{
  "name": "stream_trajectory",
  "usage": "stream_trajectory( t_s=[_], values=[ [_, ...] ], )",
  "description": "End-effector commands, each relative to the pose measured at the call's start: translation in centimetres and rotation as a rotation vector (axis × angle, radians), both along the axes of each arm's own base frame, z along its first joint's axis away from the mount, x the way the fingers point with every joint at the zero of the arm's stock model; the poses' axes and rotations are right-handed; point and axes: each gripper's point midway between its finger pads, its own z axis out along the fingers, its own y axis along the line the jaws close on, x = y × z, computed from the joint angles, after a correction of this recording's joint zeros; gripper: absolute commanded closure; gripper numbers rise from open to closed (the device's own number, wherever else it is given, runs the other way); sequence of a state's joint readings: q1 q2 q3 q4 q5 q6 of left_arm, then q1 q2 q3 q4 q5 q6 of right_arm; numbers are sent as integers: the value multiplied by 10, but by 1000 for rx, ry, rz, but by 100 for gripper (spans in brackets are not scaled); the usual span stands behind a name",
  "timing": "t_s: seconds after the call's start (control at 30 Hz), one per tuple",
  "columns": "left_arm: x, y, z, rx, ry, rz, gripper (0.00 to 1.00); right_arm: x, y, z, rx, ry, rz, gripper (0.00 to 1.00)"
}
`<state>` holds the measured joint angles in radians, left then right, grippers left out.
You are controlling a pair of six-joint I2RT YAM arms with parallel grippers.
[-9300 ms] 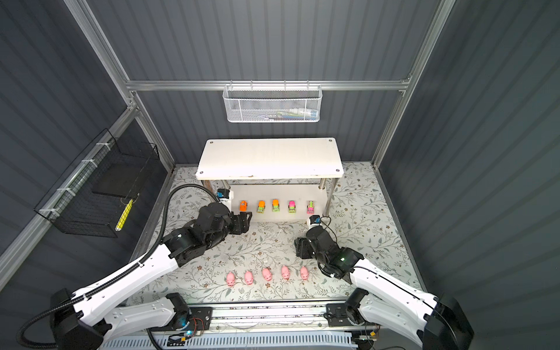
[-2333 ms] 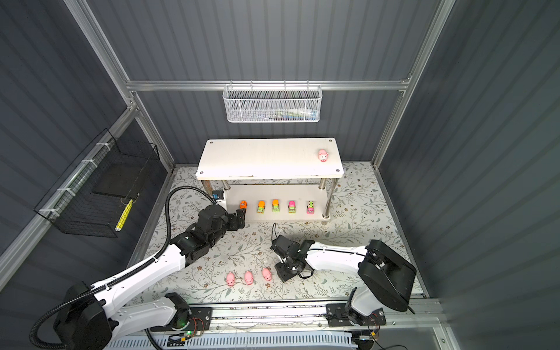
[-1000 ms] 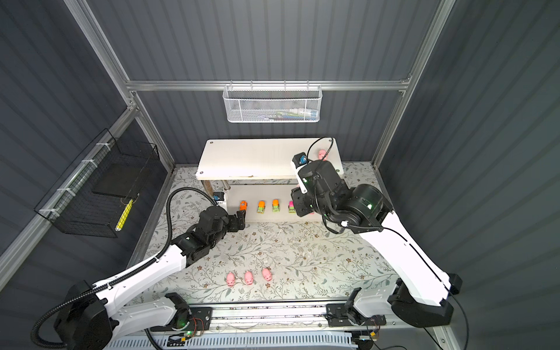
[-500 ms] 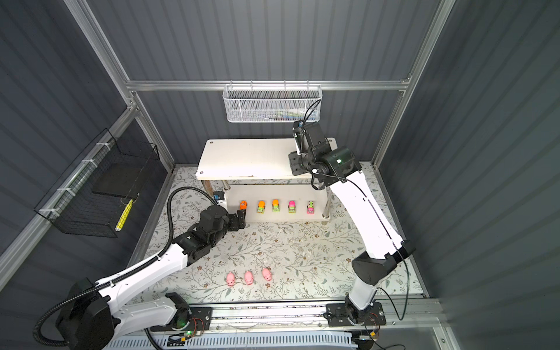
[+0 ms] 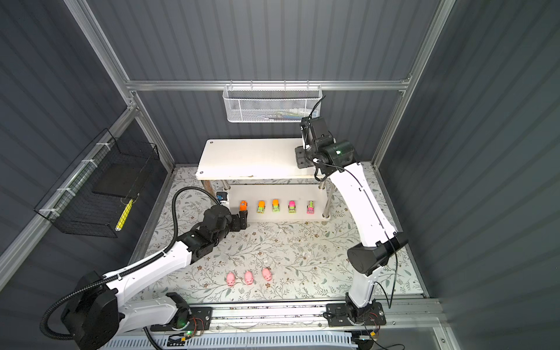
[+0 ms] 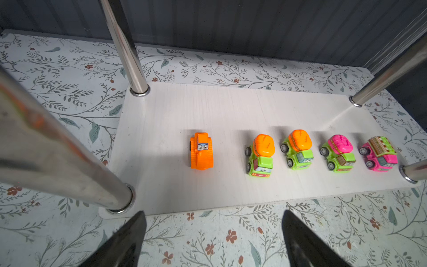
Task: Place and organize the plastic toys onto the shelf
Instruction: 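Lift the pig with the right gripper onto the top shelf beside the first, then open the right gripper and withdraw it from the top shelf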
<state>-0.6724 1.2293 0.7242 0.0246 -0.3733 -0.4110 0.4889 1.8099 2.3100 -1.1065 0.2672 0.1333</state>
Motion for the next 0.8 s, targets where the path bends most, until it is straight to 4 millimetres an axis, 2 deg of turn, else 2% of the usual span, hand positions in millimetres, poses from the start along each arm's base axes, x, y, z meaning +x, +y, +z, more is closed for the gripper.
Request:
stream_trajectory(
  t_s=[0.0,0.43,0.6,0.77],
  values=[
    [5,-4,5,-13,-15,-13,8,6,1,-1,14,3,6,58],
    [7,-4,0,-6,-2,-10,8,17,5,-16,26,40,18,57],
    [8,-5,-1,-7,0,-9,8,15,6,-4,48,12,29,52],
    [9,-5,-2,-3,3,-8,9,7,7,19,82,-39,58,42]
  ],
)
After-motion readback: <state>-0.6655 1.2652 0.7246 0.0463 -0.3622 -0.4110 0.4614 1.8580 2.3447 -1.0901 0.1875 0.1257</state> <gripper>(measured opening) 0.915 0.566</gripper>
